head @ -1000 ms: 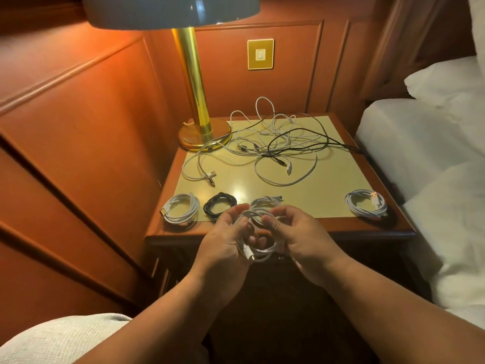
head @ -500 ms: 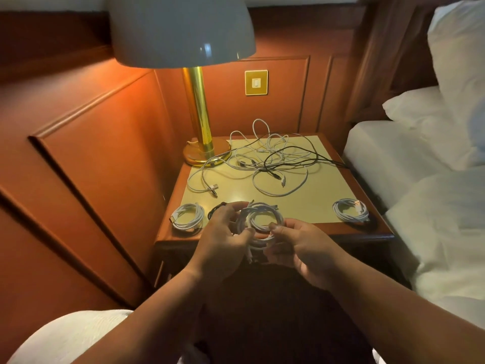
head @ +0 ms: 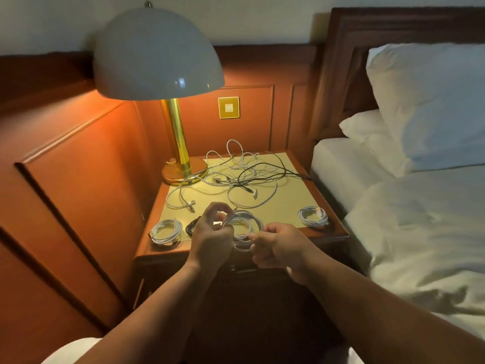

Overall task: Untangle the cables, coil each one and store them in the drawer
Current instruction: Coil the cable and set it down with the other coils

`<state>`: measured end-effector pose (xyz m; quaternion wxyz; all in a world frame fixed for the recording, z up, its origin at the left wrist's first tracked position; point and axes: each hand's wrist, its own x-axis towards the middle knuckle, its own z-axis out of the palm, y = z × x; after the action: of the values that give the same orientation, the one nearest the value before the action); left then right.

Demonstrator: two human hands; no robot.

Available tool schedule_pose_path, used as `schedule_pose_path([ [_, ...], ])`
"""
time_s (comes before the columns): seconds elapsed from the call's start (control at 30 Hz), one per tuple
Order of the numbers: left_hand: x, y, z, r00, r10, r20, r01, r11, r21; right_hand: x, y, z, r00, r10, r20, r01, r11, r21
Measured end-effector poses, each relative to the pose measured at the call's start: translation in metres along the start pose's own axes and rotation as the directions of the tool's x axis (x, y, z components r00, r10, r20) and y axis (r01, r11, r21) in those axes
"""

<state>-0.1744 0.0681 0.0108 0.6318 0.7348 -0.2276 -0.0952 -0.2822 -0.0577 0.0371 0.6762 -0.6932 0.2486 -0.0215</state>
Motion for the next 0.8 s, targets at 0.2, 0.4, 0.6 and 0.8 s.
schedule_pose_path([
  [0.2,0.042,-0.009,0.046,0.993,0.018,0.118,-0.049,0.962,0.269,0.034,0.006,-0.049,0.984,0.001,-0.178,-0.053,0.957,-0.286],
  [0.4,0.094,-0.023,0.089,0.961,-0.122,0.248,-0.011,0.879,0.477,0.074,0.019,-0.105,0.940,-0.240,-0.245,-0.012,0.691,-0.723],
  [0.6,0.130,-0.041,0.118,0.909,-0.095,0.406,-0.260,0.632,0.730,0.103,0.042,-0.143,0.924,-0.376,-0.067,0.066,0.330,-0.942],
  [0.8,0.137,-0.039,0.111,0.773,-0.060,0.631,-0.490,0.576,0.654,0.122,0.059,-0.147,0.952,-0.305,-0.005,0.074,0.247,-0.966],
])
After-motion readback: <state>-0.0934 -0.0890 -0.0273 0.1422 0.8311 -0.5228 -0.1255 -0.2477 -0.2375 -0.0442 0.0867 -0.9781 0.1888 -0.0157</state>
